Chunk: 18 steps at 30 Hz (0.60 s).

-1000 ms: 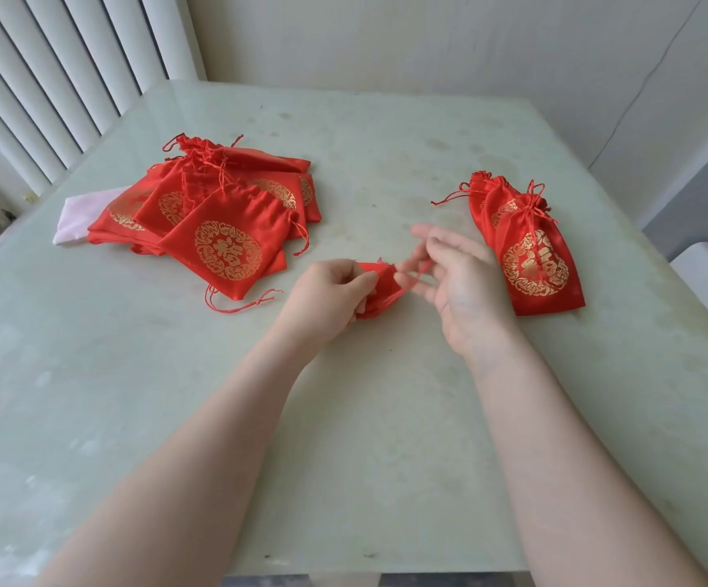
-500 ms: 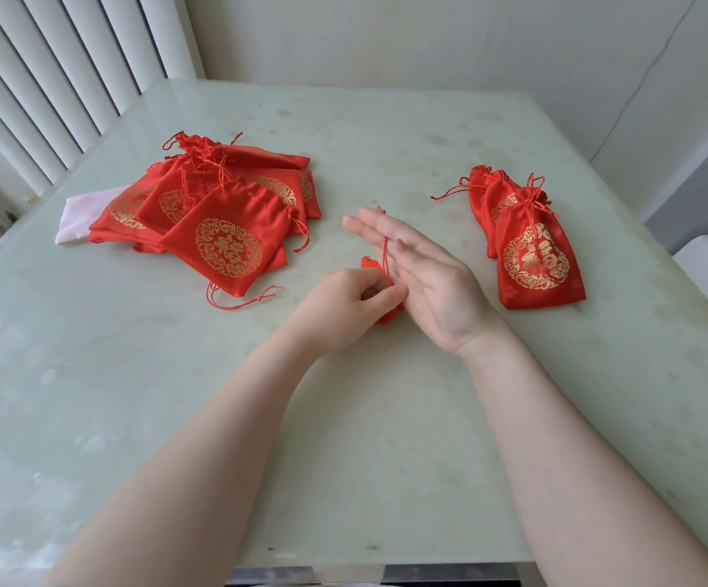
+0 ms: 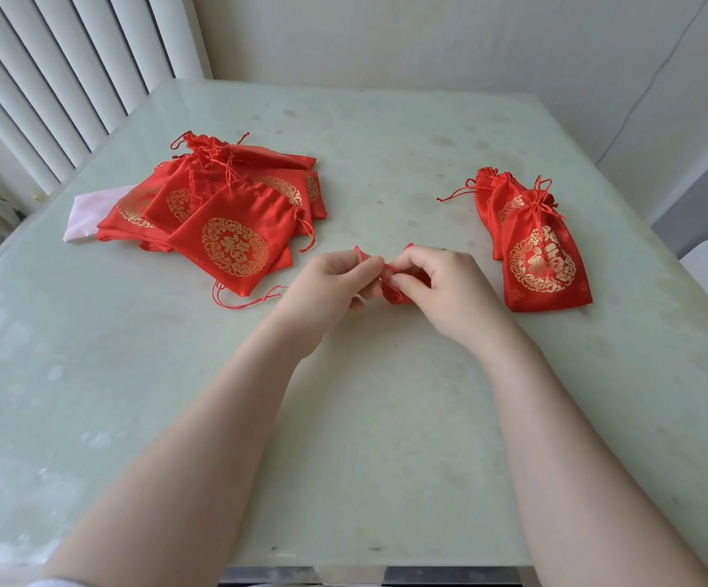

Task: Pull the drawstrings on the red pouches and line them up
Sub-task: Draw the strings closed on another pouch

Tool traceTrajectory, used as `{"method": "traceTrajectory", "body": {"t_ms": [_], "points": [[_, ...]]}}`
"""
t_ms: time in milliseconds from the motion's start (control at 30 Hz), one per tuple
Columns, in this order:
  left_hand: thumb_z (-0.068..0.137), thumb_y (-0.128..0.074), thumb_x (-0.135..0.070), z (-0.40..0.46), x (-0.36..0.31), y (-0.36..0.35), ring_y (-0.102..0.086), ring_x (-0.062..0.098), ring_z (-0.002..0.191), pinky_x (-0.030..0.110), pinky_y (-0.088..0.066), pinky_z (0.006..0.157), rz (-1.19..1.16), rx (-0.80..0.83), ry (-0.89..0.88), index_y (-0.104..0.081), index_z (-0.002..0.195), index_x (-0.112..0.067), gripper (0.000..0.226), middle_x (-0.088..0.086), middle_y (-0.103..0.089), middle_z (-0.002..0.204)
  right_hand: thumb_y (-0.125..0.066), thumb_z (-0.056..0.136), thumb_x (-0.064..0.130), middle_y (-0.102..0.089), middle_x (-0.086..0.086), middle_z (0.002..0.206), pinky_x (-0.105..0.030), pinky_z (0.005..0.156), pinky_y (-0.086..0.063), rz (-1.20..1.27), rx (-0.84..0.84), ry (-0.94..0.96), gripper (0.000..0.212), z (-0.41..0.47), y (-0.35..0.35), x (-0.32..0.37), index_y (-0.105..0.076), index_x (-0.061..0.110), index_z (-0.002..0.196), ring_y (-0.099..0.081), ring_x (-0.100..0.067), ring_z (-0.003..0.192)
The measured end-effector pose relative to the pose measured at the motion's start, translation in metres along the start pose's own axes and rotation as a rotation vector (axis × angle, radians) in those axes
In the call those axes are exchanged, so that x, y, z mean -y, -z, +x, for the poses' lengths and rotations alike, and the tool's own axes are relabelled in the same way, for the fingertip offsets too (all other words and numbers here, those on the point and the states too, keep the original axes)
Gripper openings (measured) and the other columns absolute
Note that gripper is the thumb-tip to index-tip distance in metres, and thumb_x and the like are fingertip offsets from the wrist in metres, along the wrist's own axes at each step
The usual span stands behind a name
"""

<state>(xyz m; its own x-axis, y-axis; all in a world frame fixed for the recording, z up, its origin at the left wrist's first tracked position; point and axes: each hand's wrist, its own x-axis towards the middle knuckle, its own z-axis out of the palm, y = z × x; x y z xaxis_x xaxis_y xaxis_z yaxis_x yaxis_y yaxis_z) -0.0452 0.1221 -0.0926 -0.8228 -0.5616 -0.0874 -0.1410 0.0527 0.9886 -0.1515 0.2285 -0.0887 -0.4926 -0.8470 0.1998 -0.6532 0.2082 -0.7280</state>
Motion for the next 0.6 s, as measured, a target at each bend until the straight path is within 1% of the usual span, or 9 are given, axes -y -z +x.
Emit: {"method": "traceTrajectory", "body": {"t_ms": [67,133,200,267,333,400,500,533,600], "points": [[0.095,-0.05,-0.02,-0.0001,-0.0001,-0.0001,-0.048,0.007,0.063,0.019,-0.039,0.062,-0.052,-0.011,0.007,-0.065,0.086,-0.003,0.024,-0.009,-0.055,0.058,-0.059,0.088,0.015,-0.068,-0.005,0.081,-0.023,0.07,-0.041,-0.066,-0.099,0.027,0.01,0.0018,0.0003,-0.0015,-0.067,0.012,0.082,-0.059,-0.018,0.078],[0.095,-0.05,-0.02,-0.0004,-0.0007,-0.0004,-0.05,0.006,0.062,0.02,-0.038,0.063,-0.09,-0.014,0.015,-0.064,0.079,-0.01,0.024,-0.011,-0.056,0.056,-0.054,0.09,0.018,-0.067,-0.007,0.081,-0.027,0.072,-0.042,-0.043,-0.197,0.076,0.019,0.003,0.0011,-0.0008,-0.066,0.007,0.081,-0.059,-0.019,0.078],[0.095,-0.049,-0.02,-0.0007,-0.0011,-0.0008,-0.052,0.003,0.063,0.019,-0.039,0.063,-0.1,-0.017,0.02,-0.062,0.08,-0.011,0.022,-0.012,-0.059,0.056,-0.047,0.09,0.022,-0.064,-0.005,0.077,-0.022,0.069,-0.04,0.003,-0.246,0.119,0.027,0.0032,0.0027,0.0016,-0.063,0.004,0.077,-0.056,-0.015,0.075],[0.096,-0.048,-0.02,-0.0012,-0.0016,-0.0013,-0.054,0.001,0.063,0.019,-0.039,0.063,-0.115,-0.013,0.02,-0.061,0.078,-0.013,0.023,-0.012,-0.061,0.058,-0.046,0.089,0.023,-0.057,0.0,0.072,-0.015,0.064,-0.036,0.023,-0.264,0.169,0.027,0.0028,0.0028,0.0029,-0.06,0.009,0.07,-0.051,-0.011,0.071],[0.096,-0.048,-0.02,-0.0019,-0.0026,-0.0006,-0.056,0.001,0.065,0.021,-0.038,0.064,-0.151,-0.002,0.025,-0.06,0.074,-0.017,0.025,-0.012,-0.062,0.06,-0.047,0.085,0.027,-0.055,0.0,0.073,-0.019,0.062,-0.037,0.071,-0.242,0.208,0.025,0.0019,0.0023,0.0042,-0.056,0.019,0.063,-0.051,-0.014,0.069],[0.096,-0.048,-0.02,-0.0029,-0.0037,0.001,-0.058,0.003,0.069,0.023,-0.037,0.066,-0.193,0.022,0.039,-0.062,0.076,-0.019,0.024,-0.011,-0.064,0.066,-0.051,0.079,0.028,-0.056,0.005,0.08,-0.025,0.064,-0.041,0.168,-0.154,0.214,0.022,-0.0002,0.0041,0.0071,-0.053,0.027,0.057,-0.054,-0.017,0.071],[0.093,-0.052,-0.019,-0.0032,-0.0032,0.0033,-0.057,0.009,0.077,0.025,-0.036,0.07,-0.215,0.057,0.044,-0.063,0.08,-0.018,0.017,-0.006,-0.065,0.072,-0.054,0.078,0.033,-0.055,0.007,0.091,-0.025,0.072,-0.043,0.253,0.03,0.222,0.024,-0.0034,0.0077,0.0057,-0.059,0.023,0.057,-0.058,-0.017,0.08],[0.092,-0.054,-0.018,-0.0032,-0.0032,0.0036,-0.056,0.011,0.078,0.025,-0.036,0.07,-0.218,0.062,0.044,-0.063,0.079,-0.018,0.016,-0.007,-0.065,0.072,-0.051,0.08,0.036,-0.056,0.003,0.093,-0.027,0.076,-0.045,0.3,0.054,0.22,0.028,-0.0034,0.0085,0.0045,-0.061,0.022,0.058,-0.059,-0.016,0.083],[0.091,-0.055,-0.015,-0.0034,-0.0036,0.0033,-0.057,0.008,0.076,0.023,-0.036,0.068,-0.225,0.064,0.047,-0.061,0.075,-0.02,0.018,-0.009,-0.066,0.07,-0.045,0.084,0.041,-0.06,-0.001,0.089,-0.035,0.083,-0.048,0.402,-0.003,0.159,0.033,-0.0015,0.0091,0.0032,-0.064,0.024,0.063,-0.062,-0.018,0.086]]}}
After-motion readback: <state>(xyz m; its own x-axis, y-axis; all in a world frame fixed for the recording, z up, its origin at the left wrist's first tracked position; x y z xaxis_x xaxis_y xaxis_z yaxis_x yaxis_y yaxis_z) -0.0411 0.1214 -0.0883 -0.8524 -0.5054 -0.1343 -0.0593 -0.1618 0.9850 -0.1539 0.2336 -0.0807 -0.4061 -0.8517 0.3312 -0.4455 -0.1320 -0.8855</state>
